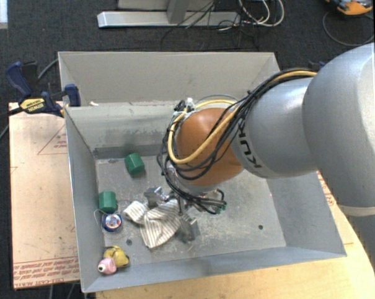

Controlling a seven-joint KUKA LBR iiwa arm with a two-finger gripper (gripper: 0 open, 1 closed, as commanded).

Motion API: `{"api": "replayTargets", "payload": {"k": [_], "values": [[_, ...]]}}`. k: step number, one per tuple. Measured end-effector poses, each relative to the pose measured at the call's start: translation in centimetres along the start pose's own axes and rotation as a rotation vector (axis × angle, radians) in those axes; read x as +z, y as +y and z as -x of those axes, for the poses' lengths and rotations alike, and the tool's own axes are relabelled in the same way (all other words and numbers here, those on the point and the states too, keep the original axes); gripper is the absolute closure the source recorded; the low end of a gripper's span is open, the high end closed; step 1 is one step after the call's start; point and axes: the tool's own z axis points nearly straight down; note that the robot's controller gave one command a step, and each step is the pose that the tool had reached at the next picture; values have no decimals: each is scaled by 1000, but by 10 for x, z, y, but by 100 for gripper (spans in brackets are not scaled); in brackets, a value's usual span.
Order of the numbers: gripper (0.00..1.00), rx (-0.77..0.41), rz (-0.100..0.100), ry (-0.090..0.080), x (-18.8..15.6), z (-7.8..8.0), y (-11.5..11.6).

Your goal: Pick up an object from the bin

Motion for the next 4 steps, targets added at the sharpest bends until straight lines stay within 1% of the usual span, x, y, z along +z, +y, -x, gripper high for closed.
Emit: {"api": "replayTargets", "payload": {"k": [1, 4], "values": [[100, 7, -2, -7, 1, 3, -1], [100, 9, -1, -5, -5, 3, 0]]}}
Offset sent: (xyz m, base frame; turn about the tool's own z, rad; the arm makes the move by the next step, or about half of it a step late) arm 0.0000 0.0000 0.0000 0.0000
